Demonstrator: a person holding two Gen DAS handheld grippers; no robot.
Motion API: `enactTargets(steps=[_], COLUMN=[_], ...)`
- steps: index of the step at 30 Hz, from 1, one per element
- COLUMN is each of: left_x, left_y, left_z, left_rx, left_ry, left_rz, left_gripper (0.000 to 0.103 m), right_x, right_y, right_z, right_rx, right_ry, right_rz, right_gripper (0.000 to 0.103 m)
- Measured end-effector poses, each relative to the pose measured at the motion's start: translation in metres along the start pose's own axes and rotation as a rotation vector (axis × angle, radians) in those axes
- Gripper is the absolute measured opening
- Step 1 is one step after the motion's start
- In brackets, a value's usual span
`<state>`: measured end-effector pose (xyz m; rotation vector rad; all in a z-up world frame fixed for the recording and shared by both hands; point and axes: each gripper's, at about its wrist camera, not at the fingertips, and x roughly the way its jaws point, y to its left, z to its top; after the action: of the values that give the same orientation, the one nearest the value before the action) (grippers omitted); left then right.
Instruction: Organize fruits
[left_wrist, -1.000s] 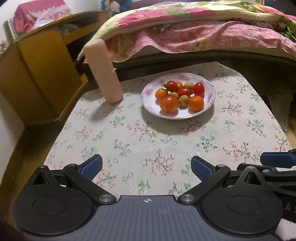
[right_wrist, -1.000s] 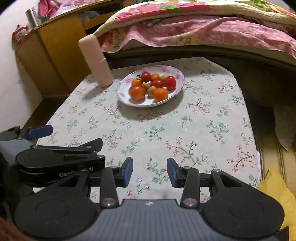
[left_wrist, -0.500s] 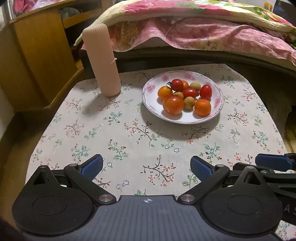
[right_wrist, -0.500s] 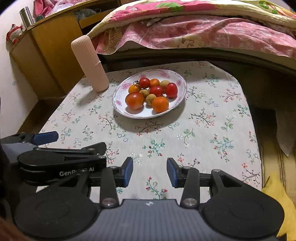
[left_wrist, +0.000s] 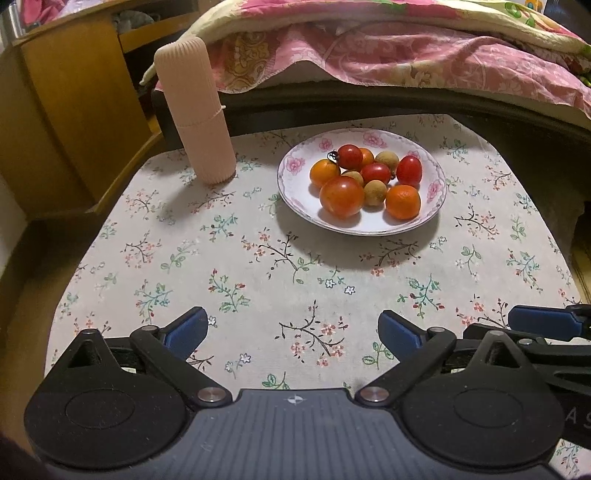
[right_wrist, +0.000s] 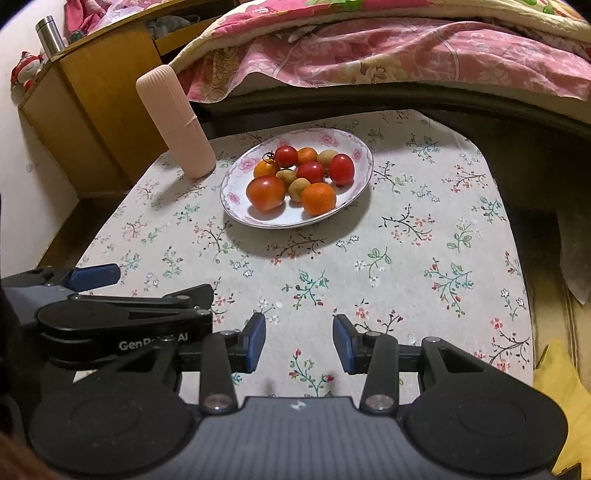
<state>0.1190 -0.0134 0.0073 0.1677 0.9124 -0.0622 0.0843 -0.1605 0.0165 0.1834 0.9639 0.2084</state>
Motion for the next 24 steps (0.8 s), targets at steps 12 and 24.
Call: enactTargets(steps=[12, 24], left_x=[0.0007, -0.0028], left_y=[-0.0021, -0.0031], left_z=[-0.0016, -0.0013], left_rx=[0.008, 0.015], left_ry=[-0.003, -0.034], left_rz=[-0.005, 0.01], left_gripper=[0.1, 0.101], right_x=[-0.0003, -0.0025], right_y=[-0.0007, -0.0016], right_z=[-0.0021, -0.0017], right_rx=[-0.006, -0.014], right_ry=[-0.004, -0.017], right_rz=[-0.009, -0.006], right_gripper=[0.046, 0.046])
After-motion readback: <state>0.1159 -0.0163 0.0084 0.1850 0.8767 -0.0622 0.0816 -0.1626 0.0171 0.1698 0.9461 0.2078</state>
